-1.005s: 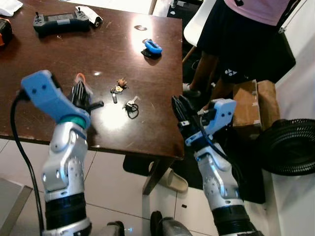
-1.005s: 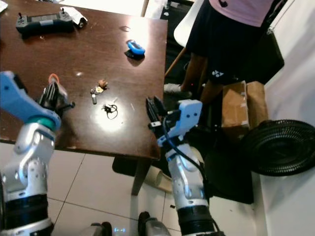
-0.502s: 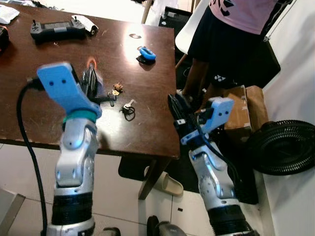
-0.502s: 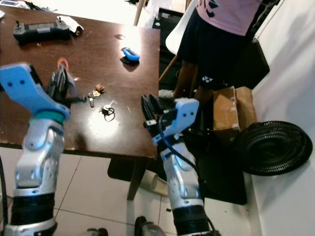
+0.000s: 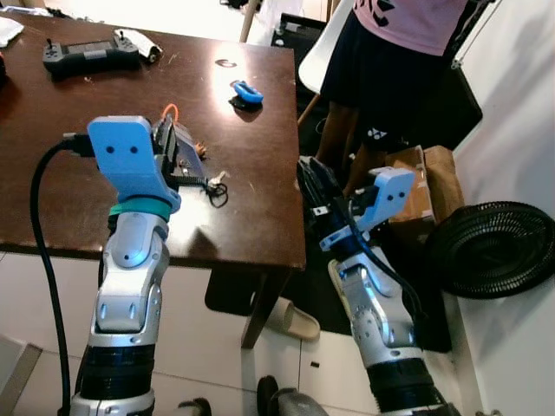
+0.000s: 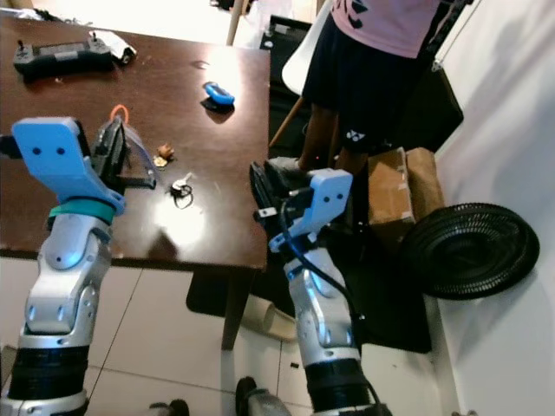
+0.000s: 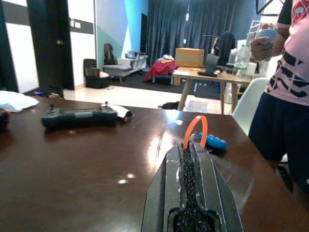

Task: Hang keys on a hook

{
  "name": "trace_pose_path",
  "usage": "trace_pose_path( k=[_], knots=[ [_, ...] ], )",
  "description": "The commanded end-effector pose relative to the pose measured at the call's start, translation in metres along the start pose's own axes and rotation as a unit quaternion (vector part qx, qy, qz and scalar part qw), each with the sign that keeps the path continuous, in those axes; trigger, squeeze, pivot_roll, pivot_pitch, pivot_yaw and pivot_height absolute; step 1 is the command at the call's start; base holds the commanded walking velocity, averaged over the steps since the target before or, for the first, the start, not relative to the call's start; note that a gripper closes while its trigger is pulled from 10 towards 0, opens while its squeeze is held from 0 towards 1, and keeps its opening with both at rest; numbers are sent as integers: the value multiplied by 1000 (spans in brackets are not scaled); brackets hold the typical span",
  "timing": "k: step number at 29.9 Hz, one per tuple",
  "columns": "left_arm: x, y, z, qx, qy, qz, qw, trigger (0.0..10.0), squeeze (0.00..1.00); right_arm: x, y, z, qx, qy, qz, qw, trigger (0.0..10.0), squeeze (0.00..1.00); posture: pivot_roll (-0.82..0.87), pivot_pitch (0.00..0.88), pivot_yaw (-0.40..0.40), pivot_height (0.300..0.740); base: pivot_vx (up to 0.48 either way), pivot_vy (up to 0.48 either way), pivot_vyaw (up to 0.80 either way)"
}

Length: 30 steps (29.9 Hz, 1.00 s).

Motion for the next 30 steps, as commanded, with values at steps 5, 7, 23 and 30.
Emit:
trace_pose_path(
  k=[5, 7, 23, 30],
  knots=[
    [5, -5, -6, -6, 12, -10, 1000, 10000, 0, 4, -3, -4, -6, -5, -3, 1000, 10000, 0, -75, 95, -48, 740, -323, 0, 0],
    [5, -5, -7, -7, 13, -10, 1000, 10000, 0, 5, -3, -5, -8, -6, -5, 1000, 10000, 0, -75, 95, -48, 740, -322, 0, 0],
    [3, -6, -10, -5, 27, -8, 1000, 10000, 0, 75, -69, -61, -136, -39, -121, 983, 10000, 0, -69, 100, -53, 740, -313, 0, 0],
    [4, -5, -9, -3, 25, -6, 1000, 10000, 0, 117, -182, -130, -324, -47, -235, 915, 10000, 0, -77, 99, -51, 740, -294, 0, 0]
  ],
)
Point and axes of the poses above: a point about 5 cm out from each wrist's last joint towards the gripper, its own y axis pointing out of the wrist towards the gripper, its own z axis along the axis of the wrist's last joint, x = y × z, the point moved 5 cm from there along y, pointing out of the wrist towards the gripper, and after that the axes turned 14 degrees about y, right-handed, at the moved point
